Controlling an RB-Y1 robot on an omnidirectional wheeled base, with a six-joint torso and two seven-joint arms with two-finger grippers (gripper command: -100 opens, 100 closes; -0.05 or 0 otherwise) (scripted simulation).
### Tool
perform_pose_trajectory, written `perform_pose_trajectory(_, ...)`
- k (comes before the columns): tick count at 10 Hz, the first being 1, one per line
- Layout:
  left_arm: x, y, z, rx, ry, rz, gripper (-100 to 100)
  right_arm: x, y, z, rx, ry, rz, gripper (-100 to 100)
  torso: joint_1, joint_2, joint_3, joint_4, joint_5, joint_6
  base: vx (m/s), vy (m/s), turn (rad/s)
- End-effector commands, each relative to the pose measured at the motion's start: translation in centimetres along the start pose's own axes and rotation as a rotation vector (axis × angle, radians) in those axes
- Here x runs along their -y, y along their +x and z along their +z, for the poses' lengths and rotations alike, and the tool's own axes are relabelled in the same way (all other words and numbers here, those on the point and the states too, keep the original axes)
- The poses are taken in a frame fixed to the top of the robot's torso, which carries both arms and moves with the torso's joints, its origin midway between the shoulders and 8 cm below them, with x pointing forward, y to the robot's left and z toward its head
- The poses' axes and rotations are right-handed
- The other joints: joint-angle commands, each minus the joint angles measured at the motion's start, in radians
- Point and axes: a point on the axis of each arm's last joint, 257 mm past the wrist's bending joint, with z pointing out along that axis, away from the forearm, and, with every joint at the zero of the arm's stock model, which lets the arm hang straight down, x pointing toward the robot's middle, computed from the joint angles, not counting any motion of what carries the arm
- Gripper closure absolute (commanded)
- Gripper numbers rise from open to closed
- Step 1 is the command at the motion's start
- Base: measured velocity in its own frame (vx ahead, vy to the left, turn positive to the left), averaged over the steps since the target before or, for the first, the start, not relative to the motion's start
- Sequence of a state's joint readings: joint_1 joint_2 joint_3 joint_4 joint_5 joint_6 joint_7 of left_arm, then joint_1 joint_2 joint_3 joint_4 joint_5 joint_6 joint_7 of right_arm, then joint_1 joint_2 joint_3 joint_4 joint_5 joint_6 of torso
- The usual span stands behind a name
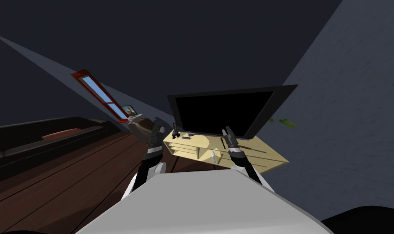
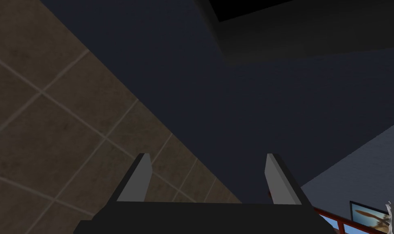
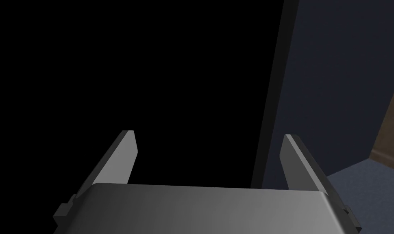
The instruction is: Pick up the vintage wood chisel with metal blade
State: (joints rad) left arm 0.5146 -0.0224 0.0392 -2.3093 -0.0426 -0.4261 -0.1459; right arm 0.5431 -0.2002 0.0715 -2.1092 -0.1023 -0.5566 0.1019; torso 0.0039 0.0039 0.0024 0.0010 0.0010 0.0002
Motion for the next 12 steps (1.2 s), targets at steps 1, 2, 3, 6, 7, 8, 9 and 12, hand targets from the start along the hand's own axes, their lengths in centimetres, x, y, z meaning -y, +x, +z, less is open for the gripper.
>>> perform_pose_trajectory(1, 0.0, 0.0, 0.0, 0.0, 0.0, 0.0, 0, 2.7, 0.6, -1.3, -0.023, 0.068, 0.013, -100, 0.0, 0.0, 0.0, 0.0, 0.0, 0.0, -0.044, 0.08, 0.079)
perform_pose_trajectory(2, 0.0, 0.0, 0.0, 0.0, 0.0, 0.0, 0, 4.5, 1.2, -2.3, -0.044, 0.117, 0.025, -100, 0.001, 0.0, 0.0, 0.0, 0.0, 0.0, -0.068, 0.111, 0.169)
perform_pose_trajectory(3, 0.0, 0.0, 0.0, 0.0, 0.0, 0.0, 0, 5.3, 1.2, -2.7, -0.044, 0.137, 0.024, -100, 0.003, 0.001, 0.0, 0.0, 0.001, 0.0, -0.054, 0.069, 0.028)
perform_pose_trajectory(6, 0.0, 0.0, 0.0, 0.0, 0.0, 0.0, 0, 10.0, 2.2, -5.9, -0.087, 0.267, 0.045, -100, -0.001, 0.0, 0.0, 0.0, 0.0, 0.0, -0.053, 0.055, 0.082)
perform_pose_trajectory(7, 0.0, 0.0, 0.0, 0.0, 0.0, 0.0, 0, 11.8, 2.7, -7.4, -0.11, 0.323, 0.055, -100, -0.001, 0.0, 0.0, 0.0, 0.0, 0.0, -0.082, 0.089, 0.185)
perform_pose_trajectory(8, 0.0, 0.0, 0.0, 0.0, 0.0, 0.0, 0, 12.4, 2.6, -7.7, -0.11, 0.336, 0.054, -100, 0.001, 0.002, 0.001, 0.0, 0.0, 0.0, -0.059, 0.1, 0.045)
perform_pose_trajectory(9, 0.0, 0.0, 0.0, 0.0, 0.0, 0.0, 0, 12.8, 2.6, -8.1, -0.109, 0.348, 0.052, -100, 0.002, 0.001, 0.001, 0.0, 0.0, 0.0, -0.015, 0.052, -0.024)
perform_pose_trajectory(12, 0.0, 0.0, 0.0, 0.0, 0.0, 0.0, 0, 17.0, 3.3, -12.4, -0.157, 0.488, 0.067, -100, -0.002, -0.002, -0.001, 0.0, 0.0, 0.0, -0.031, 0.052, 0.107)
